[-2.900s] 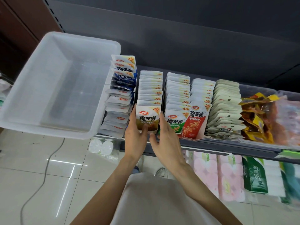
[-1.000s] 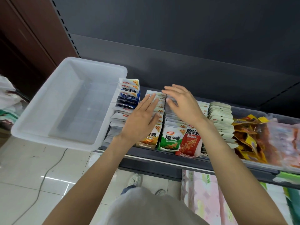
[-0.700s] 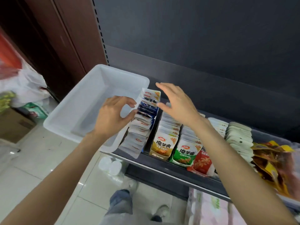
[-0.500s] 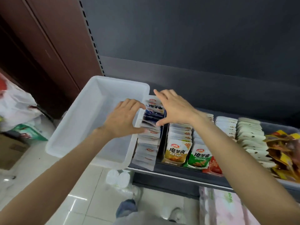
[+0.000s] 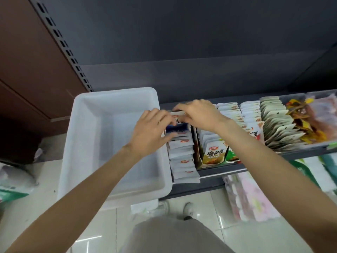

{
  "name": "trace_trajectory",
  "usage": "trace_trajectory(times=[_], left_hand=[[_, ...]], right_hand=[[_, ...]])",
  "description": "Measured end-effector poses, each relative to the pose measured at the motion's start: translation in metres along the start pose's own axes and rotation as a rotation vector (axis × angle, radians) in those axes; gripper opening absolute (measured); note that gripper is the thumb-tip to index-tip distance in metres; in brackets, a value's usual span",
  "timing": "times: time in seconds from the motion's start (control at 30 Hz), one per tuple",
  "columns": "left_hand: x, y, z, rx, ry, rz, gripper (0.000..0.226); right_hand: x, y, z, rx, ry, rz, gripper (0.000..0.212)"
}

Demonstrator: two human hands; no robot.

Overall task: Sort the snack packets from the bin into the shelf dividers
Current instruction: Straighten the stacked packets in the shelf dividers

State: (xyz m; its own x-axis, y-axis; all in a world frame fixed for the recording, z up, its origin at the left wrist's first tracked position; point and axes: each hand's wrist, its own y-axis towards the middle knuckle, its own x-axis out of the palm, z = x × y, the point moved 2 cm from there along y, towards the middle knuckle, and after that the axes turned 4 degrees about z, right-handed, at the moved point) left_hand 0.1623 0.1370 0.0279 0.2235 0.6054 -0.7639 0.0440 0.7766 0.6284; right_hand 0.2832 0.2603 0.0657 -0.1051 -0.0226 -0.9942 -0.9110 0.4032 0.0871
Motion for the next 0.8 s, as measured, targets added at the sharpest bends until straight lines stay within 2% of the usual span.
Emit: trace_trajectory(times=[0.1,0.17,0.3,0.43,0.53,0.63,0.7,0.8], left_hand=[[0.004,-0.01,0.011,0.103,0.005,-0.166,0.045],[0.008,-0.009,0.014,0.068,0.007,-0.239,0.045],[0.004,-0.004,0.016,-0.069,-0.112,-0.283,0.04],[0.004,-0.002,0.019,-0.039,-0.014,-0.422,0.049],[0.009,0.001,0.031,0.02,0.095,-0.396,0.042],[0.019,-0.002,0.042,-0.015,0.127,-0.33,0.033],[0.02,-0.002,0.036,-0.126,0.064,-0.272,0.019],[0.016,0.002,0.024,-0.37,-0.031,-0.201,0.016]], right_hand=[[0.001,0.001,0.006,0.002,0.048,-0.005,0.03],[0.003,0.001,0.008,-0.008,0.054,-0.006,0.028],[0.005,0.004,0.013,-0.038,0.072,0.004,0.025],[0.004,0.006,0.015,-0.072,0.07,0.014,0.025],[0.004,0.006,0.014,-0.084,0.052,0.008,0.025],[0.005,0.005,0.016,-0.088,0.037,-0.008,0.025],[0.004,0.002,0.016,-0.107,0.034,-0.029,0.028],[0.0,-0.004,0.017,-0.131,0.11,-0.173,0.039]])
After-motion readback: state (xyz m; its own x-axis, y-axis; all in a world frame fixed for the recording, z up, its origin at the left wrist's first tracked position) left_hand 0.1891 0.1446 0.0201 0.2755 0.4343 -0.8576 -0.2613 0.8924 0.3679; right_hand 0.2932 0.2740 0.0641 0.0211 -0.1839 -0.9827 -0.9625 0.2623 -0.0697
